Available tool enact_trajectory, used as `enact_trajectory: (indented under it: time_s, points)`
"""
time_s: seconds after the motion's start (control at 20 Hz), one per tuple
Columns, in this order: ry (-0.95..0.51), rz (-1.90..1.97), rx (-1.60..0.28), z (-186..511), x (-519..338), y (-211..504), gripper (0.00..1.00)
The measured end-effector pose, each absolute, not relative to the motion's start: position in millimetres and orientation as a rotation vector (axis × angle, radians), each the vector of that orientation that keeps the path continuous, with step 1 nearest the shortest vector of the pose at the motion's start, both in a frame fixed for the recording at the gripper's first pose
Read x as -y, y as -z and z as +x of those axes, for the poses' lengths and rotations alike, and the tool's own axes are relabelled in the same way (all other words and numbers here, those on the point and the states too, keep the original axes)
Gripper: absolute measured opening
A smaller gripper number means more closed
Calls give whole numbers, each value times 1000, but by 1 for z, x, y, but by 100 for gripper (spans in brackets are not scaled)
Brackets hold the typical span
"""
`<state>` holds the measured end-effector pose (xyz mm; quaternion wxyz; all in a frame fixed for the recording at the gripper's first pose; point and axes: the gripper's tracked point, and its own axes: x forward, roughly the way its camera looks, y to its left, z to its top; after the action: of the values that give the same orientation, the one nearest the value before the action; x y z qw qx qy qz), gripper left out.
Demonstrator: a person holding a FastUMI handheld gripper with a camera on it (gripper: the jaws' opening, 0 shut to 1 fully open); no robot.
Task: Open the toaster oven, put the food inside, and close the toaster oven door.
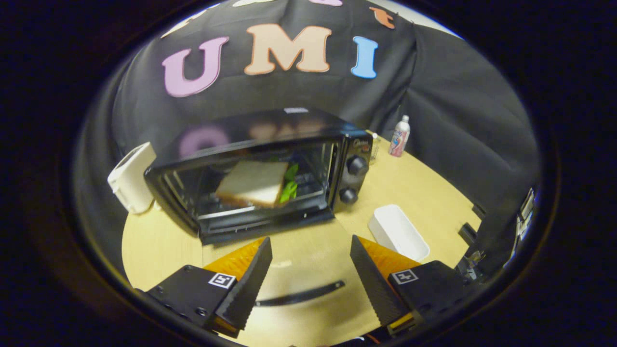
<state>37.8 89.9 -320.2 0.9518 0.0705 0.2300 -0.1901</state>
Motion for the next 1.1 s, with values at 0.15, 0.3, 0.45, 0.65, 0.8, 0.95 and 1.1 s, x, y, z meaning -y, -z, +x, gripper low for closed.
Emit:
enact_trajectory:
  time_s: [0.15, 0.3, 0.45, 0.65, 0.8, 0.95, 1.1]
  points:
    - [303, 157, -559, 8, -114, 346, 100]
    - [222, 151, -623, -16, -125, 368, 100]
    - [144, 119, -663, -24, -128, 387, 100]
    - [54, 67, -680, -12, -133, 410, 100]
    - [21, 49, -709, 2, -134, 428, 100]
    - [23, 31, -719, 4, -130, 429, 100]
    - [16, 54, -711, 5, -131, 426, 99]
